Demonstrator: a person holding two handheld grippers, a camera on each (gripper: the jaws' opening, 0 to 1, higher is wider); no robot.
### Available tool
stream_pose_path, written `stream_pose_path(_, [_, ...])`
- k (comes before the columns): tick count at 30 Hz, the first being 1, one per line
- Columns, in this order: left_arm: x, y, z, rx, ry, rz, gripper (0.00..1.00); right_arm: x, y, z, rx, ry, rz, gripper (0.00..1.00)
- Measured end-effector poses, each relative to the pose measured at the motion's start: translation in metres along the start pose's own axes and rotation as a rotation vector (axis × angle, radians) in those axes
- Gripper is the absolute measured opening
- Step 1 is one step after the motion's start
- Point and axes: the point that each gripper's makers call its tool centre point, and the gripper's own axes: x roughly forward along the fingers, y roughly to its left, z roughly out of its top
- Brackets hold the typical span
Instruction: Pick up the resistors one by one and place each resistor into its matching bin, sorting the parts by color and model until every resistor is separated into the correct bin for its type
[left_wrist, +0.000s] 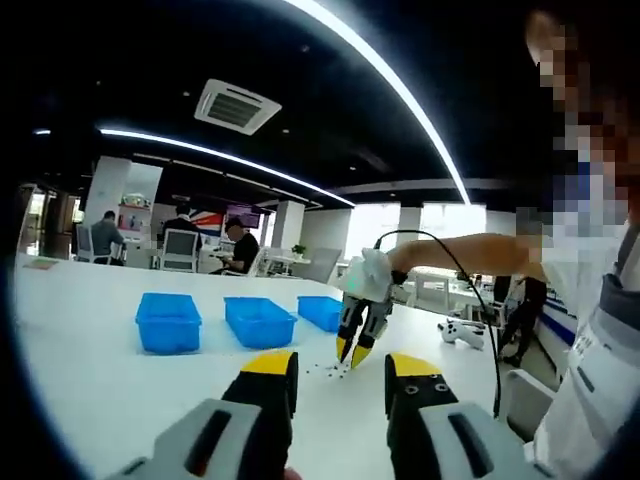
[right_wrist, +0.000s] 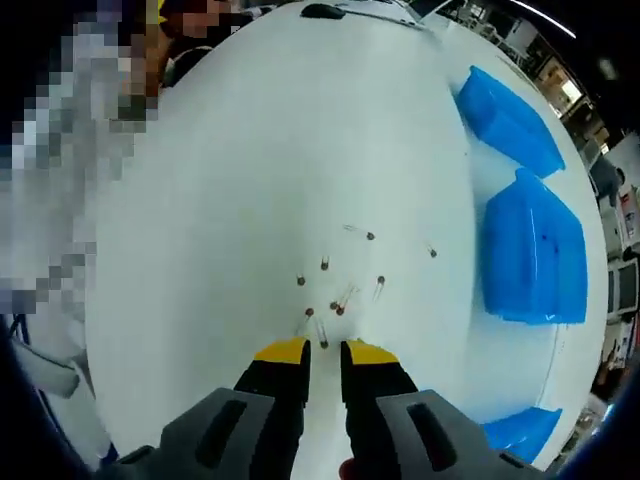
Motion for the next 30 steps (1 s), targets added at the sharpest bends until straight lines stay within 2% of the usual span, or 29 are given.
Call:
stream_pose_path(4, [-0.002, -0.001, 0.002, 0.003, -0.005, -0.001, 0.36, 0.0, 0.001, 0.0, -0.002, 0.013, 0.037, 0.13])
stream_pose_path(7, [-0.003, 0.0, 0.004, 0.002, -0.009, 0.003, 0.36, 0.001, -0.004, 0.0, 0.006, 0.011, 0.018, 0.05])
stream_pose_path(13, [-0.002, -0.001, 0.005, 0.005, -0.01, -0.001, 0.36, -0.001, -0.002, -0.001, 0.0, 0.011, 0.002, 0.04])
stream_pose_path(15, [-0.002, -0.002, 0.005, 0.005, -0.01, -0.002, 0.36, -0.002, -0.003, 0.005, 0.013, -0.035, -0.022, 0.03])
stream_pose_path(19, [-0.003, -0.002, 0.006, 0.007, -0.012, 0.0, 0.36, -0.008, -0.004, 0.005, 0.036, -0.067, -0.069, 0.03])
stream_pose_path(25, [-0.003, -0.006, 0.008, 0.015, -0.017, -0.004, 0.36, -0.043, -0.007, 0.01, 0.13, -0.225, -0.192, 0.03])
stream_pose_path(27, [-0.003, -0.006, 0.009, 0.016, -0.018, -0.004, 0.36, -0.06, 0.001, 0.011, 0.153, -0.306, -0.225, 0.03])
stream_pose_path(28, [-0.003, -0.006, 0.009, 0.017, -0.018, -0.003, 0.36, -0.062, 0.002, 0.012, 0.157, -0.317, -0.238, 0.03])
stream_pose_path(30, [-0.003, -0.005, 0.008, 0.019, -0.013, -0.002, 0.37, -0.078, 0.009, 0.008, 0.204, -0.397, -0.312, 0.03])
